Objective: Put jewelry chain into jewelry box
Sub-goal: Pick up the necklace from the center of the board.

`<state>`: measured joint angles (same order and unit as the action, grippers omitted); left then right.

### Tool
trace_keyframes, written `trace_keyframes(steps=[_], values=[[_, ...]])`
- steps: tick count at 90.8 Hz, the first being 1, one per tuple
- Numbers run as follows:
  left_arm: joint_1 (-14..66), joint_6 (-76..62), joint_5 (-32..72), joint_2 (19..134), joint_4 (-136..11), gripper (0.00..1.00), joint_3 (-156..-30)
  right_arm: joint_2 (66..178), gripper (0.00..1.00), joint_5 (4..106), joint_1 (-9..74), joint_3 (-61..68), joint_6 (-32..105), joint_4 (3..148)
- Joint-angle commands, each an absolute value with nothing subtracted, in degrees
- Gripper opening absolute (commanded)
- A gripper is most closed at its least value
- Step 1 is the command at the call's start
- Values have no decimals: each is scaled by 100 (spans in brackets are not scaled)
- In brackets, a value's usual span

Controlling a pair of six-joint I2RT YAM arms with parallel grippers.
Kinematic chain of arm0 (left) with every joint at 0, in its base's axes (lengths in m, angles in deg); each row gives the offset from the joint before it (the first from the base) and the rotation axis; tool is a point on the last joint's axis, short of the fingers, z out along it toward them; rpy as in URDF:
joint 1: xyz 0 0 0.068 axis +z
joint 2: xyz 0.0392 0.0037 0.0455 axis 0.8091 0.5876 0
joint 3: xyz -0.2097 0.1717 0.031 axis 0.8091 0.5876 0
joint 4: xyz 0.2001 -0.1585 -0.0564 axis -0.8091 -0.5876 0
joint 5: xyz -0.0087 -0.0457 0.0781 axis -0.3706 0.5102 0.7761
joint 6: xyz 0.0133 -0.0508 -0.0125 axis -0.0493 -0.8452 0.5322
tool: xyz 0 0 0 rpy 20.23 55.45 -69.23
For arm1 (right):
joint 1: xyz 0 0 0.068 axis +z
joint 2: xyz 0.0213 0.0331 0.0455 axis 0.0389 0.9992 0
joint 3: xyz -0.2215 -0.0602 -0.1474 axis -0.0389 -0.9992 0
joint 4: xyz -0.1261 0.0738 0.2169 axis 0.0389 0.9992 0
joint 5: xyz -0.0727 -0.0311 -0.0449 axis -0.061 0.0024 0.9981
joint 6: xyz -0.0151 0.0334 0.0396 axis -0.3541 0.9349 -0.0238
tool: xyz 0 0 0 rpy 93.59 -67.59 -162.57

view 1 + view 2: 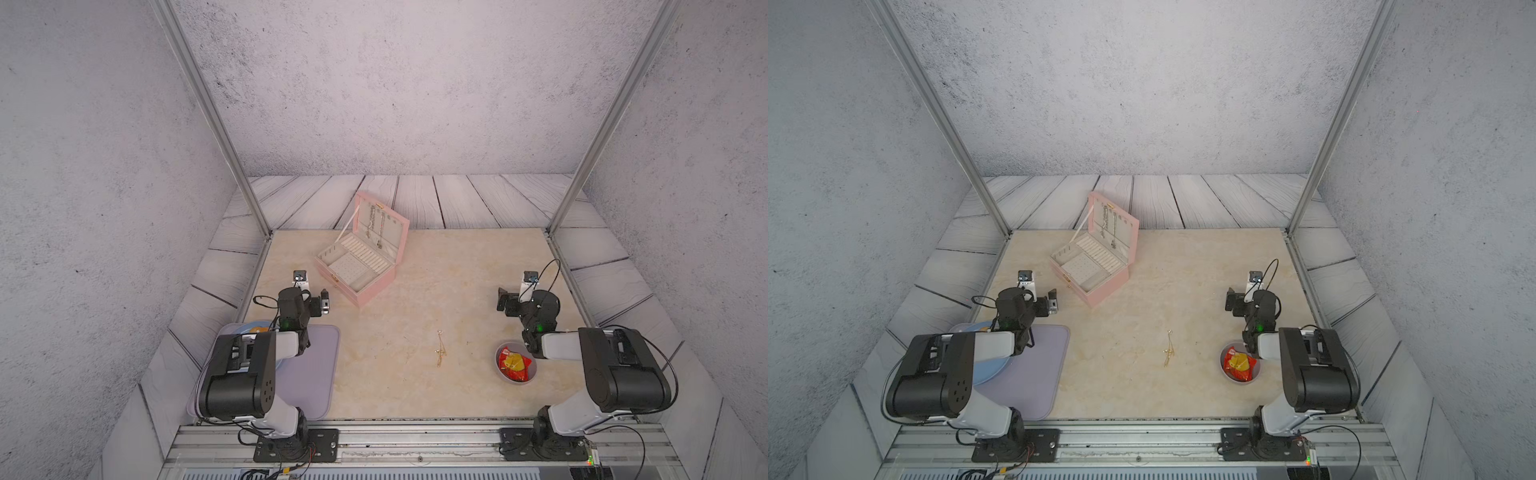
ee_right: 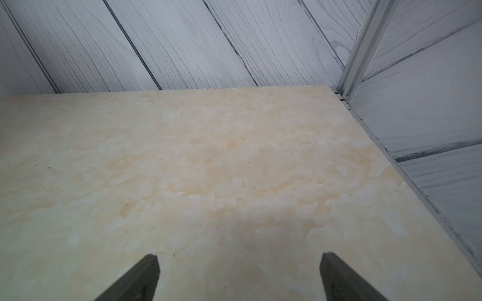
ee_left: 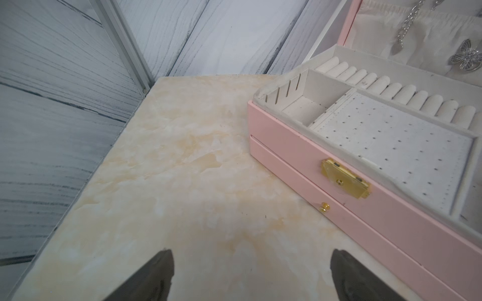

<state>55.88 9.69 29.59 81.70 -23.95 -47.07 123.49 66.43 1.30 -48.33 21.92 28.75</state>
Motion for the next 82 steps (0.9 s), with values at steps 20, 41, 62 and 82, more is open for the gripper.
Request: trace_keyframes(steps=[20, 41, 62, 82], values=[[5668, 867, 2876, 8102, -2376, 99, -4727, 12395, 99, 6575, 135, -4851, 2154, 2777], [5669, 846, 2914, 8046, -2443, 99, -4748, 12273, 99, 6508, 127, -4868, 2129, 2833], [5664, 982, 2631, 7428, -2675, 99, -4607, 11275, 99, 6582, 150, -5163, 2120, 3131], [5232, 891, 2674, 5550, -3792, 99, -4485, 9630, 88, 6250, 428, -3953, 3874, 6880]])
